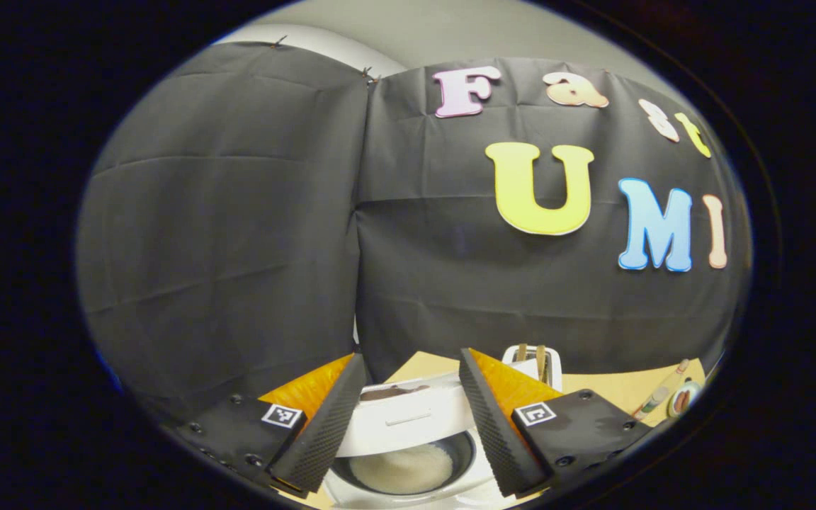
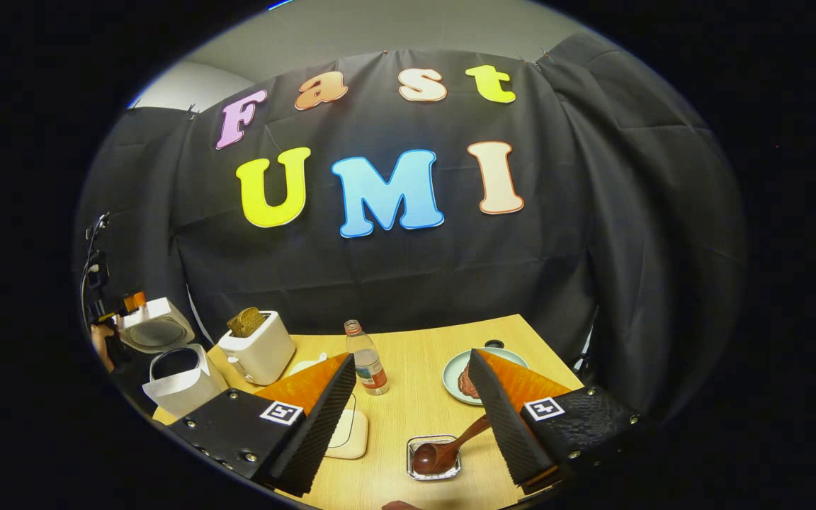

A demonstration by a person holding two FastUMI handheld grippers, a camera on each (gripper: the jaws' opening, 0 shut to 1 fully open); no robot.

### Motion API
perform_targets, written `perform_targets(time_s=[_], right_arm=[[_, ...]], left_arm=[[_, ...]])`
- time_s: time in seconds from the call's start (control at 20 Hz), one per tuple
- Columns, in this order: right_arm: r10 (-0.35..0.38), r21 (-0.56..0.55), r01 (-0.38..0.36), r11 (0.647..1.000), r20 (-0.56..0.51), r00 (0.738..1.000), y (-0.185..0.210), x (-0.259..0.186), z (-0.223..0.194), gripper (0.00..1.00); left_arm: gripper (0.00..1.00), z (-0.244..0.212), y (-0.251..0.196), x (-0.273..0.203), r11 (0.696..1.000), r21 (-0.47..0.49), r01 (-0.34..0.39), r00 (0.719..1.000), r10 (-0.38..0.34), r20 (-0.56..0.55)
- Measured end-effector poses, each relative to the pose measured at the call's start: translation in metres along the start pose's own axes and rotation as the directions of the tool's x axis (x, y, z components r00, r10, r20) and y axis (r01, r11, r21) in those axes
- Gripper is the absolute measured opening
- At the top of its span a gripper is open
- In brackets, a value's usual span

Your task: Close the left gripper, press the button to open the rice cooker; take a wooden spoon from the chopstick holder with the right hand, scoop a spoonful of rice and pour it into the rice cooker, then put the wooden spoon back into the chopstick holder.

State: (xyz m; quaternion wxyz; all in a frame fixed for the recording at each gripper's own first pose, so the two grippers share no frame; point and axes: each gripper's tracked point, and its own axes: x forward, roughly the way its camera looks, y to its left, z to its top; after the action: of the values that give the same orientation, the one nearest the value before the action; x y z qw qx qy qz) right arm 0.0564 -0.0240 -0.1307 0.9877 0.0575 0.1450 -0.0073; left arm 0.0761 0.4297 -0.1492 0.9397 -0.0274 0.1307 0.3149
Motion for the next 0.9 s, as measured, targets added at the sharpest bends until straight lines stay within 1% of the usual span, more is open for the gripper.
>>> perform_targets(time_s=[0.15, 0.2, 0.4, 0.55, 0.6, 0.7, 0.75, 0.85, 0.9], right_arm=[[0.007, -0.018, -0.007, 1.000, -0.001, 1.000, 0.001, -0.003, 0.000, 0.98], [0.009, -0.019, -0.009, 1.000, 0.000, 1.000, 0.002, -0.004, 0.000, 0.98], [0.005, -0.050, -0.006, 0.999, -0.009, 1.000, 0.002, -0.005, -0.005, 0.98], [0.006, -0.037, -0.006, 0.999, -0.004, 1.000, 0.004, -0.006, -0.004, 0.98], [0.006, -0.036, -0.006, 0.999, -0.007, 1.000, 0.006, -0.006, -0.006, 0.98], [0.007, -0.040, -0.007, 0.999, -0.010, 1.000, 0.009, -0.004, -0.010, 0.98], [0.013, -0.041, -0.014, 0.999, -0.019, 1.000, 0.012, -0.003, -0.012, 0.98], [0.022, -0.037, -0.023, 0.999, -0.031, 0.999, 0.017, -0.003, -0.015, 0.98], [0.024, -0.033, -0.025, 0.999, -0.029, 0.999, 0.018, -0.002, -0.014, 0.98]], left_arm=[[0.94, -0.033, -0.010, -0.004, 0.999, -0.036, 0.016, 0.998, -0.019, -0.064], [0.94, -0.040, -0.012, -0.007, 0.999, -0.041, 0.020, 0.998, -0.023, -0.062], [0.94, -0.053, -0.010, -0.016, 1.000, 0.009, 0.009, 0.999, -0.008, -0.053], [0.93, -0.060, -0.008, -0.025, 1.000, 0.003, 0.013, 0.998, -0.013, -0.054], [0.94, -0.065, -0.009, -0.025, 1.000, -0.003, 0.022, 0.998, -0.022, -0.061], [0.93, -0.080, -0.009, -0.026, 0.997, -0.068, 0.040, 0.995, -0.046, -0.089], [0.93, -0.087, -0.007, -0.027, 0.997, -0.073, 0.032, 0.994, -0.040, -0.099], [0.87, -0.097, -0.010, -0.025, 0.999, -0.035, 0.041, 0.994, -0.044, -0.100], [0.89, -0.099, -0.010, -0.028, 0.999, -0.022, 0.042, 0.994, -0.044, -0.101]])
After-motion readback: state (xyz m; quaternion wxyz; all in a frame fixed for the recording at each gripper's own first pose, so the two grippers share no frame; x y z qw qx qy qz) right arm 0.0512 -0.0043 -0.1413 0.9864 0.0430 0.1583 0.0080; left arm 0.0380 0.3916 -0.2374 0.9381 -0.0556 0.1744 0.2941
